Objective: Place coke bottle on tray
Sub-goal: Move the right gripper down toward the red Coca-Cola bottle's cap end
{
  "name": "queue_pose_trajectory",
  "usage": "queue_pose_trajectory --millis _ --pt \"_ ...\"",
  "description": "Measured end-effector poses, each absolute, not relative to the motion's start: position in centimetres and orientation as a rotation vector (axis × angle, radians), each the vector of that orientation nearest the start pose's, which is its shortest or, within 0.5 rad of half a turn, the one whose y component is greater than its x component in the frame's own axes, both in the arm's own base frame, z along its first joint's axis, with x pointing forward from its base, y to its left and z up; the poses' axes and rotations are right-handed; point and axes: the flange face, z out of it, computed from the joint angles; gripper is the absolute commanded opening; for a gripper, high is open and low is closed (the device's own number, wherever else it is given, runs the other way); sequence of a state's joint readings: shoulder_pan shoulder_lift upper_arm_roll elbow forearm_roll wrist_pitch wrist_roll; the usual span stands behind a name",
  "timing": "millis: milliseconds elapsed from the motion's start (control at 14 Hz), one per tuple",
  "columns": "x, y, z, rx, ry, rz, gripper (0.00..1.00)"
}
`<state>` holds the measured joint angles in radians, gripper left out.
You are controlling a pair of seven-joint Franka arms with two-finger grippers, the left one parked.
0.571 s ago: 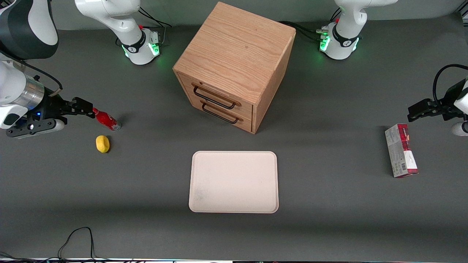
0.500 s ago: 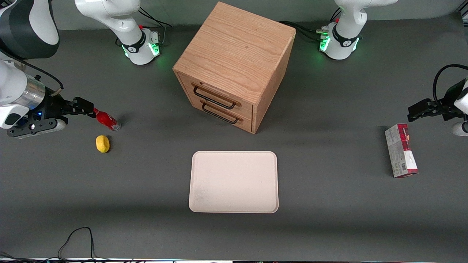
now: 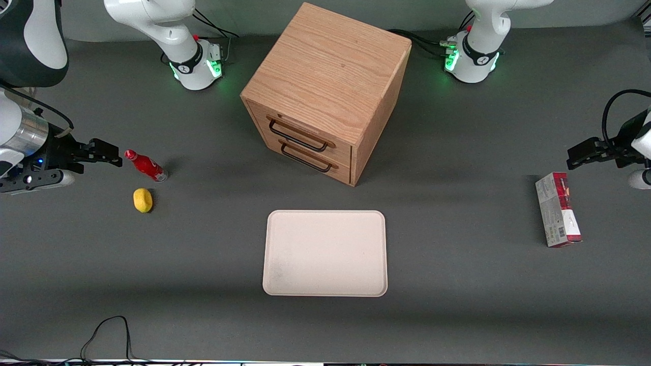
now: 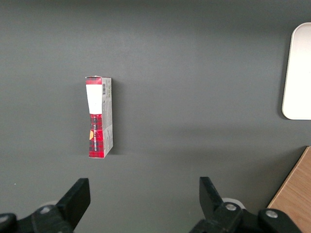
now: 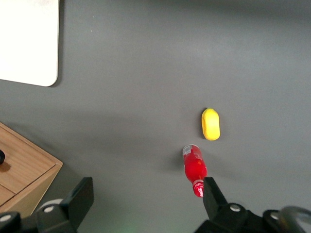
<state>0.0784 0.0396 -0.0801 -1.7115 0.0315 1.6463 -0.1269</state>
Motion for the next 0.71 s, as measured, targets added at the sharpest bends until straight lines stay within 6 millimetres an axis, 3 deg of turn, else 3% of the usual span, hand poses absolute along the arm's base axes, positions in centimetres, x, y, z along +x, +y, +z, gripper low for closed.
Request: queue_pose_trajectory --millis 714 --pt "55.3 -1.0 54.5 -3.090 -0.070 0.300 1.00"
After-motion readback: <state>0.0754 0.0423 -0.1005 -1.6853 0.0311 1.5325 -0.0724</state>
